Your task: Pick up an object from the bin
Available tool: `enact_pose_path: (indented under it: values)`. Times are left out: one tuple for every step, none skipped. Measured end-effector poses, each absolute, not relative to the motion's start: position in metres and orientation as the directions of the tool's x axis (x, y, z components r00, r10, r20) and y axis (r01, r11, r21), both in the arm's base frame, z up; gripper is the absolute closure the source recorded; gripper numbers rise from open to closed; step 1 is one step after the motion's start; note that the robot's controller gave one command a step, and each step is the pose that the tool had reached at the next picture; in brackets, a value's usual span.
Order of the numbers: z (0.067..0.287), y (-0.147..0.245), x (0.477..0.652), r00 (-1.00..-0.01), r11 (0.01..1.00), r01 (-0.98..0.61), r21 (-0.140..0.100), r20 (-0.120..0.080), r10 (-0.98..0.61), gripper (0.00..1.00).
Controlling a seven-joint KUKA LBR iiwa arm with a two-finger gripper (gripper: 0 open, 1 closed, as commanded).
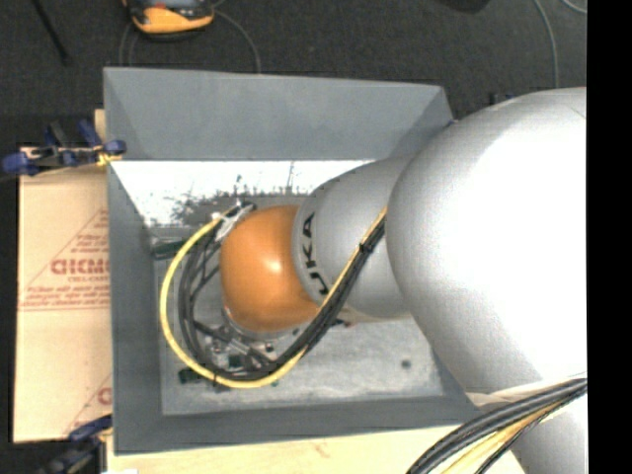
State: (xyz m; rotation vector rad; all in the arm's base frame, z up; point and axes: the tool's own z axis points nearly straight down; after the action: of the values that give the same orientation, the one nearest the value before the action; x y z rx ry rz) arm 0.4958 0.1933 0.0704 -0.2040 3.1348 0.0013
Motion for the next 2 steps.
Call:
enact_pose_path:
  values:
    - [0.070,0.193,0.496,-0.992,0.992,-0.129,0.001,0.000,-0.129,1.00]
    - [0.118,0.188,0.497,-0.993,0.993,-0.119,-0.001,0.006,-0.119,1.00]
